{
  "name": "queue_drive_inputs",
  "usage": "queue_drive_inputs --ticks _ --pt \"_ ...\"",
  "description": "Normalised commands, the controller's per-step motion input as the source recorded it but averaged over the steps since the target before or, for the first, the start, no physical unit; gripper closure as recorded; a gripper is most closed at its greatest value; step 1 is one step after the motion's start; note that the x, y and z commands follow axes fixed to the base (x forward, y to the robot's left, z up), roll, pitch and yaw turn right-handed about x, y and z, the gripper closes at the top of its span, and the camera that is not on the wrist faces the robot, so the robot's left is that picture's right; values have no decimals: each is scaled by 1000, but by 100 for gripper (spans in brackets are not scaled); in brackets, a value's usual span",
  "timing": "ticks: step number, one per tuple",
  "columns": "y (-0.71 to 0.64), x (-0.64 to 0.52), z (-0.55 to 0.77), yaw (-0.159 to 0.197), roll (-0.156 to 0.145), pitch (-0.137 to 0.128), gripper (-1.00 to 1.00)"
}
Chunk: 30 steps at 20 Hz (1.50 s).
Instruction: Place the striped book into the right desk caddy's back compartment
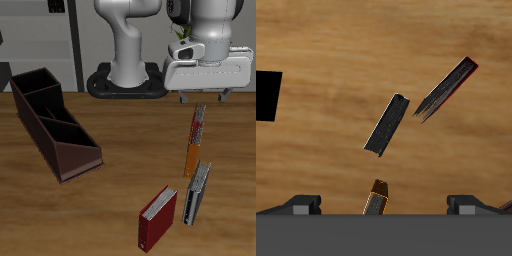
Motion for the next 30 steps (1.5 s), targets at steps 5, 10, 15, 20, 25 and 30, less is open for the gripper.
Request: queue_drive_inputs --ticks 5,10,15,20,25,30 --pt "-68 186 -61 -20 -40 -2 -100" --pt "-116 180 -146 -19 -28 -16 -100" --pt "64 9 -147 -28 21 -32 -100" --pt "108 61 -215 -31 21 -17 -100" --pt "46 19 -139 -59 25 -53 -100" --pt "3 71 -148 -31 -4 -43 -100"
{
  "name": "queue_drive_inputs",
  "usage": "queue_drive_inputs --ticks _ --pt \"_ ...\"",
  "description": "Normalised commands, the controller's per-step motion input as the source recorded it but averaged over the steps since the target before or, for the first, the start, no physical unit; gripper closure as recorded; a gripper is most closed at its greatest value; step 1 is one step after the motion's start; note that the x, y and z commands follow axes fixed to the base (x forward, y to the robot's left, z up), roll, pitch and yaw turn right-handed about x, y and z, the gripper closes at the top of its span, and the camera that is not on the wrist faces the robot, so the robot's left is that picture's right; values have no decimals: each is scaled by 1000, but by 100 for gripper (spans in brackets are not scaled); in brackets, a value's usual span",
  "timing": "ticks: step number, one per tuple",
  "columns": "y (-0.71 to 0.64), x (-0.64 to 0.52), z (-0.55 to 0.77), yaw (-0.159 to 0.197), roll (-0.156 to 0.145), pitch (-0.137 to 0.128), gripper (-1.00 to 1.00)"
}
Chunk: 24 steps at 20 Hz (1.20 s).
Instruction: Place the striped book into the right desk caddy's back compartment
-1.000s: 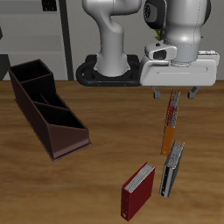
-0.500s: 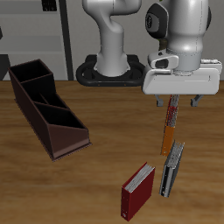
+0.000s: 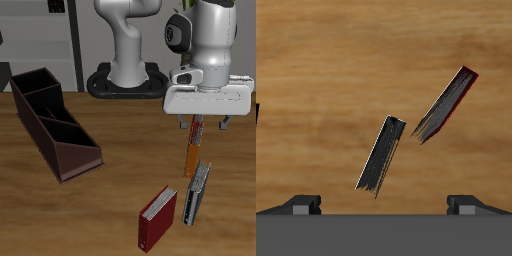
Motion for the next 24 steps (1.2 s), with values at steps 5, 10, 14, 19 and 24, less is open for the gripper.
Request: queue_drive_inputs --ticks 5,10,14,19,24 --pt "-26 42 -104 -38 -9 -26 -100" --pt "36 67 -187 -33 -8 0 -100" --pt "110 20 -66 -29 0 -15 -100" --pt "58 38 10 -29 -20 -25 -100" --pt "81 32 -55 -13 -6 -3 -100"
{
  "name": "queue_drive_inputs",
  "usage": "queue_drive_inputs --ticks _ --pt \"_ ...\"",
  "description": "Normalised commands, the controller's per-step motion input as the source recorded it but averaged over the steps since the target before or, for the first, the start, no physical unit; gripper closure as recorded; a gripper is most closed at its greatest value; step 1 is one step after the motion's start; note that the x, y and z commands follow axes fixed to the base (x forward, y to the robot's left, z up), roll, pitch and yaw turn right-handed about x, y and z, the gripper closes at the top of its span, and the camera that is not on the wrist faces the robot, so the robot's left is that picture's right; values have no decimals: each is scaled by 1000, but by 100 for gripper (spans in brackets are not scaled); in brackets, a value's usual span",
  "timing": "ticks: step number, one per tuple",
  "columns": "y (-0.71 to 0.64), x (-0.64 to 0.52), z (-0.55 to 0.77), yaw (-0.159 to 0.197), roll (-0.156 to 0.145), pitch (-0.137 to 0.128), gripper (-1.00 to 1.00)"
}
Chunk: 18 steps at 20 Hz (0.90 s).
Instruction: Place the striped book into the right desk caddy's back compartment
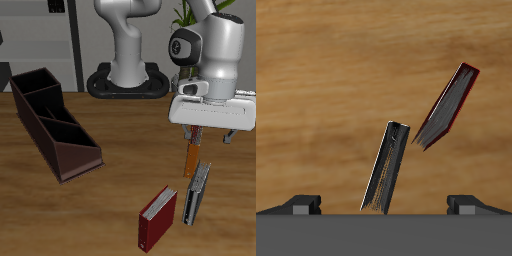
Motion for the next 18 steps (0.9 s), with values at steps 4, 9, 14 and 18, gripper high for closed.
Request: queue_drive_inputs --ticks 4,9,14,18 --pt "127 60 -158 7 3 -8 -100" --pt "-26 74 -141 -7 -13 2 -100" --pt "-83 30 -103 -33 -8 2 -100" --pt "-78 43 -202 -9 -18 19 -100"
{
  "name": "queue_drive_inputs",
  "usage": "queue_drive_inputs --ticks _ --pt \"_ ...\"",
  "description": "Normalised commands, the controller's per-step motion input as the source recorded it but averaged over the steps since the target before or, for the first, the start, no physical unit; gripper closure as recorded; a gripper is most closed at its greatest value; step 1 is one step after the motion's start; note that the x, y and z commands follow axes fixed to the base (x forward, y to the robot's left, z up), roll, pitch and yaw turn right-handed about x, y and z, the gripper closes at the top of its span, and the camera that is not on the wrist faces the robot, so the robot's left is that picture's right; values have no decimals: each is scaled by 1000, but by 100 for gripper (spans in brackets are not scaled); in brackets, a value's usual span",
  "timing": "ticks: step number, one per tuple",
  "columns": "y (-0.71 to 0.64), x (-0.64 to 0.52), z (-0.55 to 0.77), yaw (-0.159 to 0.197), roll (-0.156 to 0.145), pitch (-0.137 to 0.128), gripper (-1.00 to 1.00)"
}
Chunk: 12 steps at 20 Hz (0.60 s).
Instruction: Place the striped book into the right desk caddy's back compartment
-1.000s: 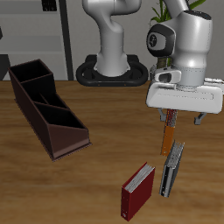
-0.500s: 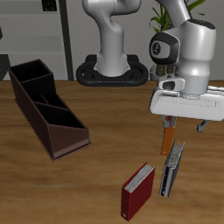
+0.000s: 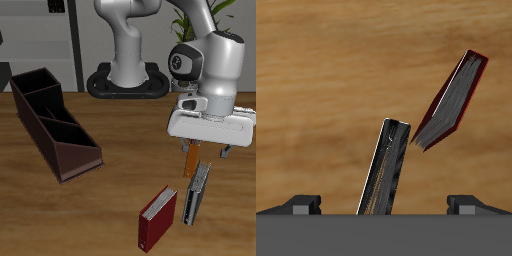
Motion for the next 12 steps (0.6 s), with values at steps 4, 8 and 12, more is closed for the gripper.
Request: queue_drive_inputs --ticks 4,8,12 --pt "-36 39 -129 -2 -6 15 -100" --pt "-14 52 -226 -13 -4 32 -100" --pt "14 10 -176 -13 1 32 -100"
